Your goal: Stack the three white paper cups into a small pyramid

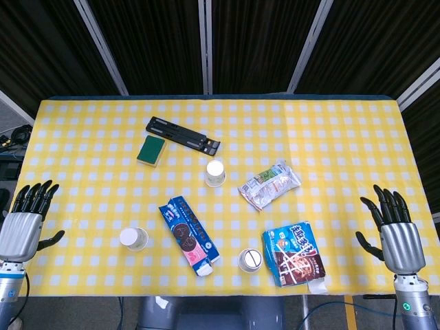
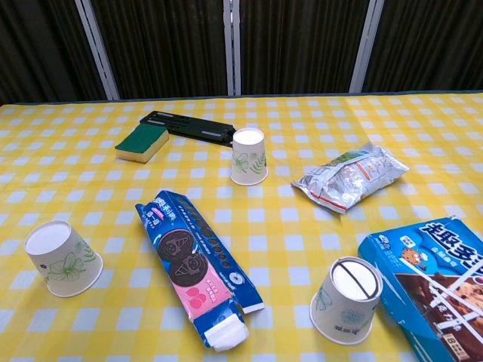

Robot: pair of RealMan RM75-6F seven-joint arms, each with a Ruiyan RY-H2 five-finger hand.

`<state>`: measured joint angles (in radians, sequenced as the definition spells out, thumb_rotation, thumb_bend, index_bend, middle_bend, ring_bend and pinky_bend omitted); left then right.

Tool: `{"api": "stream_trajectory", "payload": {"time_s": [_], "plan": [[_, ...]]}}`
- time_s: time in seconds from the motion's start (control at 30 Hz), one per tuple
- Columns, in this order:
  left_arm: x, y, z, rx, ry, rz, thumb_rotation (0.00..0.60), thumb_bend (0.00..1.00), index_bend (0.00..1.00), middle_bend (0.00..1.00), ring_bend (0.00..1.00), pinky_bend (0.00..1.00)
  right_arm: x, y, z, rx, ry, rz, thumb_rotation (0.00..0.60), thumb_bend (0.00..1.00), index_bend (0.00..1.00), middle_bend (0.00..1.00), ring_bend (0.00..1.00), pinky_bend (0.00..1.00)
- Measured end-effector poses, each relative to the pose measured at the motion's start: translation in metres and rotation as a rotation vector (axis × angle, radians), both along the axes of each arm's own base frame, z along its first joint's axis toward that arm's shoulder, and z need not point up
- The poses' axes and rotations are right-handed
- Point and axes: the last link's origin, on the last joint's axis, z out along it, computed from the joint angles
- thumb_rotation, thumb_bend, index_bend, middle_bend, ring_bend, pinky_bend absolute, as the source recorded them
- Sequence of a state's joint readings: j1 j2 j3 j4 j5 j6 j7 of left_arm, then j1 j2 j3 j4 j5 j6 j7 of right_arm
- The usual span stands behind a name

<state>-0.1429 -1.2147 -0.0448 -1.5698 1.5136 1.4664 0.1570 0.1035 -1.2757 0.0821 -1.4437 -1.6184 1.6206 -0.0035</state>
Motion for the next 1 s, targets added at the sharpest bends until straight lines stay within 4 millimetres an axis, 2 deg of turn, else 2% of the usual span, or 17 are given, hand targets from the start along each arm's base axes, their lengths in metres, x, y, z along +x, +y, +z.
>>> {"api": "stream_trajectory", "payload": {"time_s": [0.57,0.63,0.77,1.0], "plan": [[0.004,0.002,-0.005,-0.035,0.003,-0.017,0.6,0.16,0.0,0.0,0.0,0.0,0.001,0.0,-0.004,0.022,0.014,-0.011,0.6,0.15,0.22,0.0,0.0,0.05],[0.005,0.002,-0.007,-0.045,0.008,-0.02,0.6,0.16,0.02,0.0,0.0,0.0,0.001,-0.001,-0.005,0.025,0.013,-0.013,0.6,0.15,0.22,0.0,0.0,0.05],[0.009,0.004,-0.014,-0.078,0.025,-0.032,0.6,0.19,0.15,0.0,0.0,0.0,0.001,-0.001,-0.003,0.021,0.004,-0.014,0.6,0.15,0.23,0.0,0.0,0.05],[0.023,0.012,-0.032,-0.158,0.045,-0.06,0.6,0.19,0.24,0.0,0.0,0.0,0.0,0.0,-0.001,0.019,-0.011,-0.005,0.6,0.15,0.23,0.0,0.0,0.05]]}}
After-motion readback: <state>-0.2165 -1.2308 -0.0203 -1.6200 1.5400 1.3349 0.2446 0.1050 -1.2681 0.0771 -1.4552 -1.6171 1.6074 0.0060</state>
